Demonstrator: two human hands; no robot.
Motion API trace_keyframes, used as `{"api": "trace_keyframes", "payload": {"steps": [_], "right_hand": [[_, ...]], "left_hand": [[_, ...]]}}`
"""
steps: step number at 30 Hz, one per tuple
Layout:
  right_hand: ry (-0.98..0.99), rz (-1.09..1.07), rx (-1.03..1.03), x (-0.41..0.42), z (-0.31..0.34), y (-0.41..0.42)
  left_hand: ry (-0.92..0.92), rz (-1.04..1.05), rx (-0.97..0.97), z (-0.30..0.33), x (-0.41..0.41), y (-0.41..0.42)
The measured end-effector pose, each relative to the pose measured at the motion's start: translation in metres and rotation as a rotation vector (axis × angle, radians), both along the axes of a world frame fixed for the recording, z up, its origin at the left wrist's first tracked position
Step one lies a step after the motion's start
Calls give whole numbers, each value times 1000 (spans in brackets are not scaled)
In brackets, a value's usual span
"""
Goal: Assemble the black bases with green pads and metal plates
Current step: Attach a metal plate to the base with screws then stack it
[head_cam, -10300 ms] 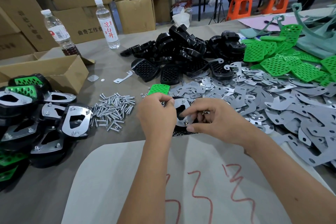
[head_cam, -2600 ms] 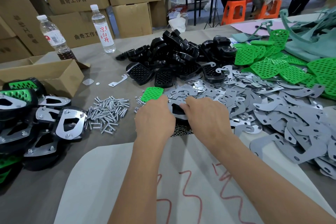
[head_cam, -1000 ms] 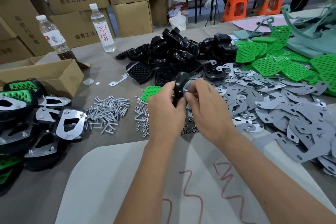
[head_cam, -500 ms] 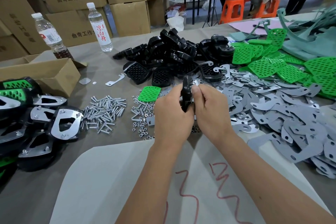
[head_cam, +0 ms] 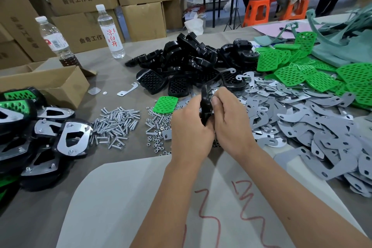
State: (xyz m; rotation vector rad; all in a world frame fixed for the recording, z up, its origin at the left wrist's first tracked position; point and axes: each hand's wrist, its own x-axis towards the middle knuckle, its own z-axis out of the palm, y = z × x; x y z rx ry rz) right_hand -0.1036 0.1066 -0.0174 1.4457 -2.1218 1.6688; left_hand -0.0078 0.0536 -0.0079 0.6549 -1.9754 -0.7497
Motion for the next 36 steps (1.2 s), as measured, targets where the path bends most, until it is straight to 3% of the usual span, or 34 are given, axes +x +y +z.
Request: {"api": "trace_keyframes", "payload": {"steps": [3,6,9,14,19,27,36], "right_hand": [[-23,-43,-44,2,5,0],[-181,-93,-56,6,5,-1],[-277,-48,-20,3,5,4],[100,124,235,-10,6,14],[251,204,359,-8,1,10],[416,58,474,1,-3,5],[481,-30,496,12,-4,5]], "left_hand": [[-19,9,-72,0,1,0],[-36,19,-148,1,-1,1],[-6,38,-65,2,-1,2],[257,167,513,1,4,-16],[368,156,798,1,13,-27],[442,165,896,3,15,-29],[380,179,806,0,15,-31]]}}
